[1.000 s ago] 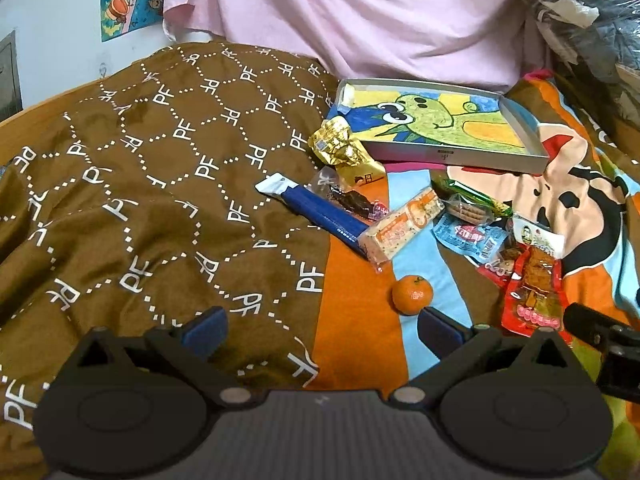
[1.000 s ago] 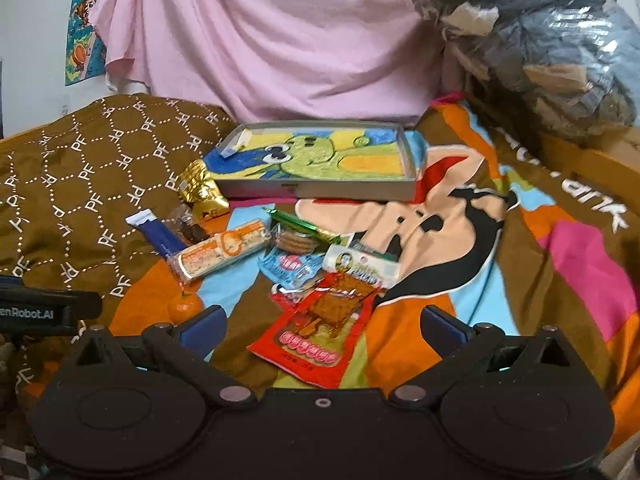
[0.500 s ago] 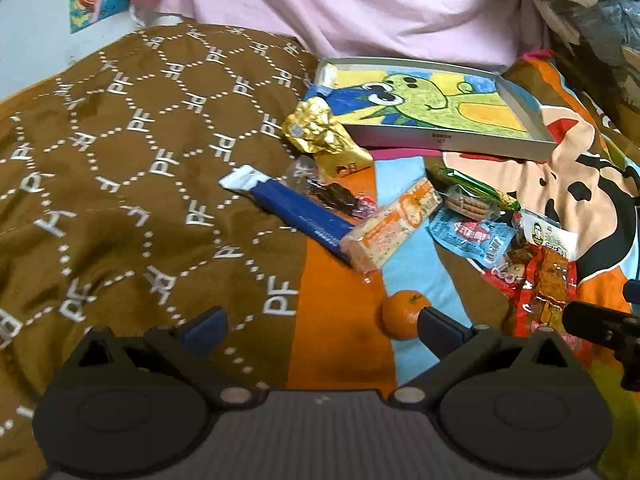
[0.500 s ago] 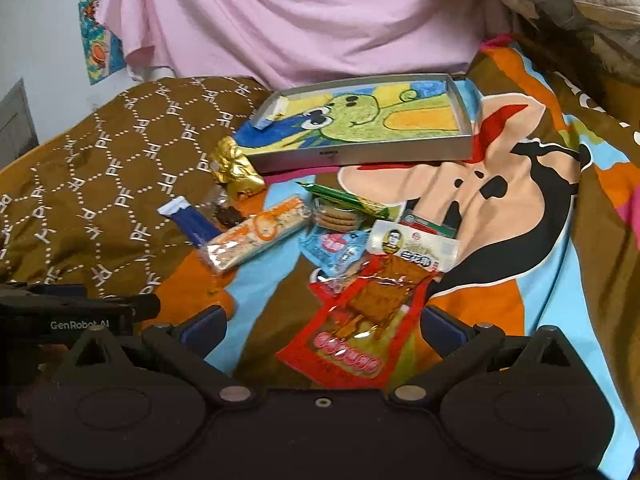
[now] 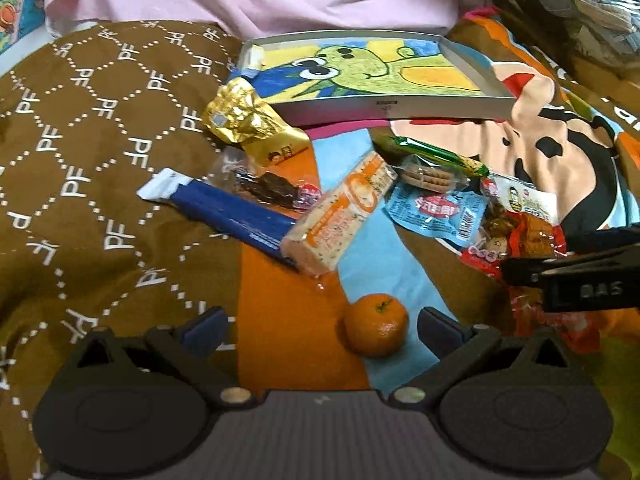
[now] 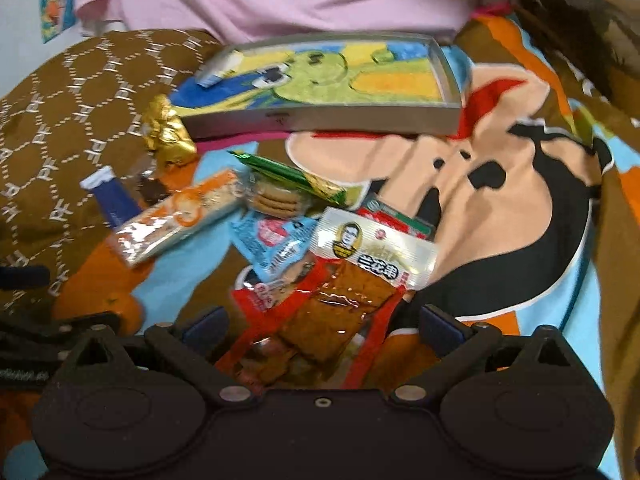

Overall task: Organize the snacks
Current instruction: 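Grasp the tangerine with the left tool while the right tool grasps the red spicy strip pack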

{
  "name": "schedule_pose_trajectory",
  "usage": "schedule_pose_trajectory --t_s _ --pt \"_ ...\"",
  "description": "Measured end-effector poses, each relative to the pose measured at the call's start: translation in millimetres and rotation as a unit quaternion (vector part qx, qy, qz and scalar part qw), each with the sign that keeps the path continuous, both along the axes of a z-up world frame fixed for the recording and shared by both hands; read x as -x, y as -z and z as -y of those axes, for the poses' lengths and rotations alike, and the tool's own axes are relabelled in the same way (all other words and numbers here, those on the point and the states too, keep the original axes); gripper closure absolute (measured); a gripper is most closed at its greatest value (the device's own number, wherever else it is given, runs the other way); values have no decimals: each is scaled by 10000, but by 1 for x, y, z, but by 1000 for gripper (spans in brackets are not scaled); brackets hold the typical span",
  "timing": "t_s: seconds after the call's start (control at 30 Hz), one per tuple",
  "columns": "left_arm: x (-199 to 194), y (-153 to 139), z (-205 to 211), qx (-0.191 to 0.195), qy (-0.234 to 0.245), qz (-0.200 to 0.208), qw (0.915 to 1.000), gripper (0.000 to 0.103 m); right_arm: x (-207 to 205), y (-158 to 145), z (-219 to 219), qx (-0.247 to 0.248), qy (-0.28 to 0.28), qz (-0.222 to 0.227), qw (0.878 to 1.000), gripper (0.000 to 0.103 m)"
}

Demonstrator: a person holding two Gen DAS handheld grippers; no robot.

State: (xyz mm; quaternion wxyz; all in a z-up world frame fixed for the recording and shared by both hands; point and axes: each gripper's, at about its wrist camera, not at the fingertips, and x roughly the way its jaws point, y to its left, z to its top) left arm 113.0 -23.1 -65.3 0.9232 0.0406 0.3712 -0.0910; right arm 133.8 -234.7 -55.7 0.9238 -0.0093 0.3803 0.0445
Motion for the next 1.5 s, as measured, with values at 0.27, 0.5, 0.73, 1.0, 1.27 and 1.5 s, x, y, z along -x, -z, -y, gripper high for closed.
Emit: schedule_pose_trajectory --t_s 0.27,0.5,0.73,1.0,1.27,1.5 --pt "-5 7 7 69 454 -62 9989 14 -6 11 -3 -26 45 -45 10000 8" --pt "-8 10 6 216 487 -179 9984 38 -5 13 -7 42 124 -12 9999 17" --pt "-3 10 13 354 411 -289 9981 60 5 12 -11 11 175 71 9998 35" --pt "-5 15 17 289 400 -319 9983 55 7 18 -23 225 -92 -166 9996 28" --pt "-3 14 16 300 350 -303 9985 63 9 16 -19 94 -68 -223 9997 33" --pt "-1 10 14 488 260 -303 9980 64 15 13 -19 41 -149 -228 9996 36"
